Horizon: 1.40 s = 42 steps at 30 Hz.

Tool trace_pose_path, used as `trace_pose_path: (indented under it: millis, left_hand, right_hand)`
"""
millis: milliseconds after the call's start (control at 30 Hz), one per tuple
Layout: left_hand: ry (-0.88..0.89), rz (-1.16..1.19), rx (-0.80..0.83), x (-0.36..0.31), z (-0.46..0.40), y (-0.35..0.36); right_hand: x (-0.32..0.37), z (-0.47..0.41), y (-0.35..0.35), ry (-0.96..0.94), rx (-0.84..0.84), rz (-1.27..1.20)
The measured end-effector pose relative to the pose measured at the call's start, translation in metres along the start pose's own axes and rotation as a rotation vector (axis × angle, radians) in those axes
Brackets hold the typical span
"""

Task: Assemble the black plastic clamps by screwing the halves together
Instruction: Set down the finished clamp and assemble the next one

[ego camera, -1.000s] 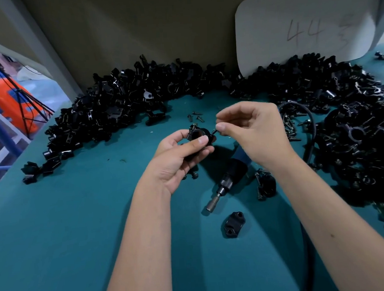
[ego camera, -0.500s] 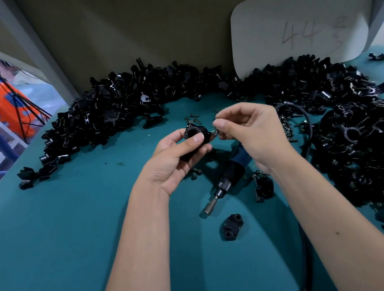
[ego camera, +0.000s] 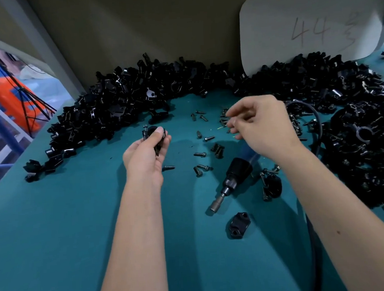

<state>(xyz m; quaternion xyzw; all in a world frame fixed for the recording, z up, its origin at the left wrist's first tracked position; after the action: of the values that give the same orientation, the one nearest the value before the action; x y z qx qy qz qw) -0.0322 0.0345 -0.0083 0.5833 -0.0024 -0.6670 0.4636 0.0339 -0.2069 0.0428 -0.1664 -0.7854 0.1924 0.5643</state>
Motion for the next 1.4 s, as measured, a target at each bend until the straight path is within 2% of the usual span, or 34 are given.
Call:
trace_pose_path:
  millis: [133, 267, 533, 667, 700, 800, 867, 967, 1100, 1233, 1400]
  left_hand:
    - [0.048, -0.122, -0.053, 0.005, -0.001, 0.001]
    - [0.067, -0.101, -0.042, 0.006, 0.000, 0.005]
    - [0.122, -0.019, -0.027, 0.001, 0.000, 0.005]
    - [0.136, -0.009, -0.046, 0.002, -0.001, 0.005]
    - [0.139, -0.007, -0.048, 0.003, -0.001, 0.005]
    - [0.143, -0.013, -0.047, 0.005, 0.000, 0.006]
    - [0.144, -0.047, -0.035, 0.008, 0.001, 0.008]
    - [0.148, -0.156, 0.030, 0.014, 0.001, 0.018]
    - [0.089, -0.164, 0.174, 0.028, 0.004, 0.037]
    - [0.069, -0.175, 0.188, 0.035, 0.004, 0.041]
    - [0.065, -0.161, 0.189, 0.034, 0.002, 0.040]
  right_hand:
    - [0.013, -0.017, 0.032, -0.154, 0.246, 0.458]
    - [0.021, -0.030, 0.061, -0.194, 0.450, 0.560]
    - [0.022, -0.041, 0.058, -0.097, 0.331, 0.536]
    - [0.026, -0.028, 0.066, -0.091, 0.492, 0.531]
    - [0.024, -0.027, 0.067, -0.076, 0.463, 0.529]
    - [0.014, -0.036, 0.048, 0.011, 0.170, 0.544]
    - [0.008, -0.044, 0.037, 0.076, 0.082, 0.565]
    - [0.005, -0.060, 0.036, 0.104, 0.133, 0.586]
    - [0.010, -0.079, 0.059, -0.006, 0.258, 0.616]
    - [0.006, -0.091, 0.089, -0.071, 0.442, 0.722]
    - [0.006, -0.098, 0.097, -0.147, 0.493, 0.731]
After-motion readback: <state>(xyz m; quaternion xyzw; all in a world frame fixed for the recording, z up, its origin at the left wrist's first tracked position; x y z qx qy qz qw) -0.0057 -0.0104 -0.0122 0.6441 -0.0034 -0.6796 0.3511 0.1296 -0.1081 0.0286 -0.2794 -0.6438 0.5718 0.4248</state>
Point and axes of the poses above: each hand's wrist, its own z-axis away from the middle knuckle, its own y-axis out of the palm, x = y × z, the point moved 5 cm from there along -z, towards the middle knuckle, and after that the axes turned 1 degree about z, right-handed, at the moved point
